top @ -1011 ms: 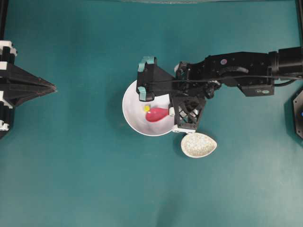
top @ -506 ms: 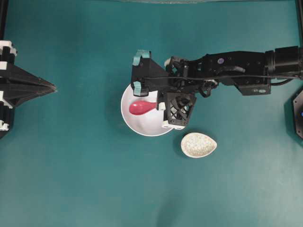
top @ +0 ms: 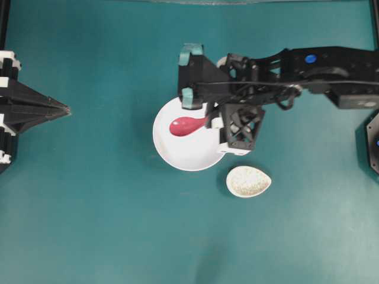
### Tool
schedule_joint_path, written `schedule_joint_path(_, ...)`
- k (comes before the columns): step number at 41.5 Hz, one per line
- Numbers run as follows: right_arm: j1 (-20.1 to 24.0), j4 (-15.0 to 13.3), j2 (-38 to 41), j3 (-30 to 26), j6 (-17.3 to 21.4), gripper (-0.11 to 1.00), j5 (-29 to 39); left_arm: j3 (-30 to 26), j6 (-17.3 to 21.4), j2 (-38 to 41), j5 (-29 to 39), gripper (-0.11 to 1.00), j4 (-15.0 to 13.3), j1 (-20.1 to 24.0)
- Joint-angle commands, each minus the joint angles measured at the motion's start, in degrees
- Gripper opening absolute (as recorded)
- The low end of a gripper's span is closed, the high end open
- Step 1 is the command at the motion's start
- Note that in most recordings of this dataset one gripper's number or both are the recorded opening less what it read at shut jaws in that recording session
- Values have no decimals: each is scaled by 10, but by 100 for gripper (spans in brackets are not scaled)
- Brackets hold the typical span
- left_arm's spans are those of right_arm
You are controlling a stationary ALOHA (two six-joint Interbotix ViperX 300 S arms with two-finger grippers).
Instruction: Scoop the yellow hexagonal prism block from the bowl with a spoon using the right arm.
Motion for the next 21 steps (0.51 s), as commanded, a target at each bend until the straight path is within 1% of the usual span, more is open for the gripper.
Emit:
schedule_joint_path(1, 1, -1, -25, -11, 1, 25, 22, -17, 0, 2, -4, 0, 2, 1)
schedule_joint_path(6, 1, -2, -25, -10, 1, 25, 55, -16, 0, 3, -4, 0, 2, 1)
schedule_joint_path(9, 1, -4, -25, -7, 1, 25, 63, -16, 0, 2, -4, 0, 2, 1)
schedule_joint_path(21, -7, -9, -15, 23, 9, 25, 61, -16, 0, 2, -4, 0, 2, 1)
